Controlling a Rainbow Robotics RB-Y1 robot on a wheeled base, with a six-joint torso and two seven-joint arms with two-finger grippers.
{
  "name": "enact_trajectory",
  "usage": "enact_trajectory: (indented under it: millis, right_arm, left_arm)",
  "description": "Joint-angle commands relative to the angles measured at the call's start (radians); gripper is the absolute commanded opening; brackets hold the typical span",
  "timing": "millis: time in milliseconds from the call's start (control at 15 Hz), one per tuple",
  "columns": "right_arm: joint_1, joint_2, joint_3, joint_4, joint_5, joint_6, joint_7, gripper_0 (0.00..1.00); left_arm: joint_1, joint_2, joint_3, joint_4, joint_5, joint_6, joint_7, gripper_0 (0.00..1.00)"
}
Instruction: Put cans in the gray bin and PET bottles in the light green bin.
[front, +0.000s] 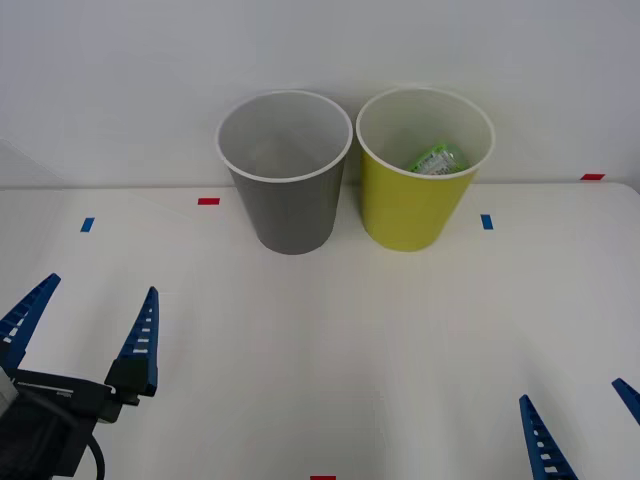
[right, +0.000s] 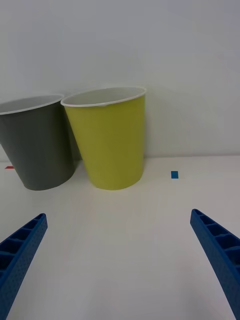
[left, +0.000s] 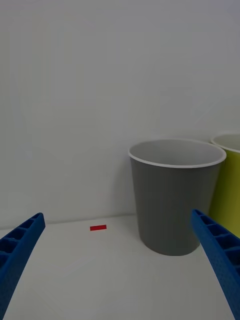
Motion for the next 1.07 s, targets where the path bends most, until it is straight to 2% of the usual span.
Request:
enact_trajectory:
  millis: [67, 200, 533, 867, 1067]
  right_arm:
    - [0.0, 0.0, 0.0, 0.0, 0.0, 0.0, 0.0, 1.0]
    - [0.0, 0.0, 0.0, 0.0, 0.0, 0.0, 0.0, 1.0]
    - [0.0, 0.0, 0.0, 0.0, 0.0, 0.0, 0.0, 1.0]
    - [0.0, 0.0, 0.0, 0.0, 0.0, 0.0, 0.0, 1.0]
    - [0.0, 0.0, 0.0, 0.0, 0.0, 0.0, 0.0, 1.0]
  left_arm:
    - [0.079, 0.004, -0.03, 0.095, -0.02, -0.169, -0.004, 1.0]
    - [0.15, 0.002, -0.042, 0.144, -0.027, -0.252, -0.01, 1.0]
    - [0.302, -0.031, -0.018, 0.16, -0.023, -0.301, -0.028, 1.0]
    - [0.41, -0.054, -0.005, 0.16, -0.012, -0.301, -0.053, 1.0]
    - [0.415, -0.053, -0.007, 0.16, -0.012, -0.301, -0.054, 1.0]
